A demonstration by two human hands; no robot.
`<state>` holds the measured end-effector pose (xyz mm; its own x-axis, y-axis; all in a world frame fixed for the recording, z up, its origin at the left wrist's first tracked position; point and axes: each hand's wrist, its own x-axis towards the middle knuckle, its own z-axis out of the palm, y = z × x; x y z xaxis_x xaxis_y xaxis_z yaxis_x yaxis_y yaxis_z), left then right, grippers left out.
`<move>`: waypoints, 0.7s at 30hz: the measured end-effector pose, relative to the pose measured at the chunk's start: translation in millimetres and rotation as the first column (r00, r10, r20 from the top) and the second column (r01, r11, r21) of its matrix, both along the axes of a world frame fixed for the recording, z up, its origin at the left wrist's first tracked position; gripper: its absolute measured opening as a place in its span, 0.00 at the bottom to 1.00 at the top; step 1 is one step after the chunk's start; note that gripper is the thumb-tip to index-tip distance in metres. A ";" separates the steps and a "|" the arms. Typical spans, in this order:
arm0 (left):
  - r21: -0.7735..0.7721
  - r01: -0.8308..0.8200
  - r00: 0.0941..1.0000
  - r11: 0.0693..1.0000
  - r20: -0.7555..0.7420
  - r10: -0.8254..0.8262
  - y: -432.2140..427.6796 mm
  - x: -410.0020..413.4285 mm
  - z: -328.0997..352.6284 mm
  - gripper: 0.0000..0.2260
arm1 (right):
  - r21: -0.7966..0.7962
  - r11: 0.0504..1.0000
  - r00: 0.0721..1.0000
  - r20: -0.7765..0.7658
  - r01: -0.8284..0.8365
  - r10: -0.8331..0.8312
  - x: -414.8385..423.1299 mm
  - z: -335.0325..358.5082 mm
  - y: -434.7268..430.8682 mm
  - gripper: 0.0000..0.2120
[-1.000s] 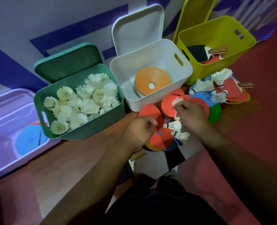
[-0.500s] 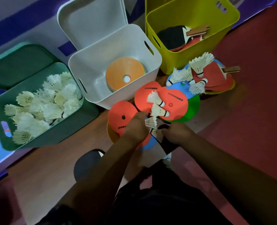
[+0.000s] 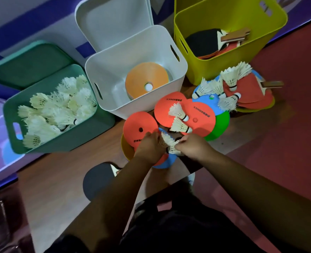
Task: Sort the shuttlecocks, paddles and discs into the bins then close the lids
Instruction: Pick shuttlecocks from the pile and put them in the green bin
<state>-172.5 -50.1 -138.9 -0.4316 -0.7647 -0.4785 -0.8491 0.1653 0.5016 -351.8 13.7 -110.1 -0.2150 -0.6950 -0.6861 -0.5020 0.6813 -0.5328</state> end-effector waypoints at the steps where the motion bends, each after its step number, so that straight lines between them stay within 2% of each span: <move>1: -0.010 -0.042 0.999 0.999 -0.034 0.042 -0.3 7.3 2.2 0.23 | 0.001 1.000 1.000 0.008 -0.010 0.010 2.0 1.3 -2.7 0.09; 3: -0.030 -0.139 0.987 0.990 -0.085 0.136 -1.6 21.5 12.4 0.26 | -0.058 0.998 0.999 0.020 -0.037 0.039 10.4 12.7 -13.9 0.09; 7: -0.044 -0.339 0.933 0.940 -0.141 0.330 -11.9 59.4 39.8 0.25 | -0.177 0.967 0.982 0.020 -0.184 0.190 38.2 36.5 -39.2 0.11; 10: -0.006 -0.401 0.895 0.916 -0.218 0.390 -19.0 89.8 63.7 0.30 | -0.265 0.928 0.959 0.037 -0.261 0.281 62.5 55.5 -60.4 0.11; 14: -0.091 -0.396 0.899 0.914 -0.241 0.366 -22.2 132.8 100.6 0.37 | -0.359 0.818 0.884 -0.050 -0.450 0.465 106.2 89.1 -89.7 0.09; 18: -0.131 -0.471 0.875 0.873 -0.195 0.443 -29.0 176.7 131.2 0.28 | -0.442 0.729 0.837 -0.107 -0.523 0.536 145.8 113.2 -117.6 0.06; 21: -0.188 -0.515 0.854 0.837 -0.194 0.482 -33.3 208.0 153.7 0.25 | -0.482 0.694 0.828 -0.136 -0.535 0.544 172.1 125.7 -134.4 0.07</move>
